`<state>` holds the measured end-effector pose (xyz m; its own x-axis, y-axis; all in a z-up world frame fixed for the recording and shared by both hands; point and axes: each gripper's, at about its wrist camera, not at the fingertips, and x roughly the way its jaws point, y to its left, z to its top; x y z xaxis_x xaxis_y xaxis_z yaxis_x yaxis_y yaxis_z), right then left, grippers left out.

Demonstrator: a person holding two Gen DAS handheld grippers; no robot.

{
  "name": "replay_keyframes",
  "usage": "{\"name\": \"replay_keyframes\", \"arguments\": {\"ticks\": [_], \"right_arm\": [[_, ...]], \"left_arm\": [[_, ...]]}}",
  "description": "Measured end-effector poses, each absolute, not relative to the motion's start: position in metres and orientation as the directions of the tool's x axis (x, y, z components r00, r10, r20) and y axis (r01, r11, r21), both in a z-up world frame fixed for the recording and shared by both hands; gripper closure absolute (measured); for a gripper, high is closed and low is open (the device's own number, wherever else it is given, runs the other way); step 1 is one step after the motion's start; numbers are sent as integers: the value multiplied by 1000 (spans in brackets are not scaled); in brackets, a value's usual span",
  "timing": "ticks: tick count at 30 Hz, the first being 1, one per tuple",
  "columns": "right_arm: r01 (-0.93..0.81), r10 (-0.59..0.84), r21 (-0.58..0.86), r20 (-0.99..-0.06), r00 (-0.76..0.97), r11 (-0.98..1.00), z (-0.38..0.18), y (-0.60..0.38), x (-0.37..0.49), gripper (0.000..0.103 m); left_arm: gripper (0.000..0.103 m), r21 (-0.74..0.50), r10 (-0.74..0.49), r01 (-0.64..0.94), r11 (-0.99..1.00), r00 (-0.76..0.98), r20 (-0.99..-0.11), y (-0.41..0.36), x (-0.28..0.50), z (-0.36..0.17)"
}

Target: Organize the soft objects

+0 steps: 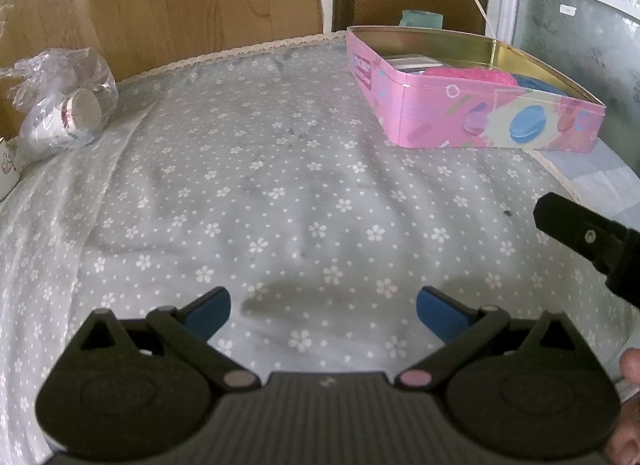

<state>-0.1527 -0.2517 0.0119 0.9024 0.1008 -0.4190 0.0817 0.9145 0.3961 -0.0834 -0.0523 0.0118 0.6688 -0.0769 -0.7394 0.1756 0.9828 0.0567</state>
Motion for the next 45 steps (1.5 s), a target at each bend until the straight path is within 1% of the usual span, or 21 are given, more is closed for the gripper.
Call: {"name": "replay_keyframes", "arguments": {"ticks": [13,22,45], "right_arm": [[81,102,398,-419,902,914,11,-253,-153,0],[85,100,397,-423,901,914,11,-251,-153,0],[66,109,376,-425,899,924,11,-248,-152,0]], "left_arm": [[0,66,-74,182,981,669,-740,-53,-84,10],[0,58,-72,175,983,652,-755,-50,-82,6],[0,39,-81,167,985,655,-751,-48,-86,7]]}}
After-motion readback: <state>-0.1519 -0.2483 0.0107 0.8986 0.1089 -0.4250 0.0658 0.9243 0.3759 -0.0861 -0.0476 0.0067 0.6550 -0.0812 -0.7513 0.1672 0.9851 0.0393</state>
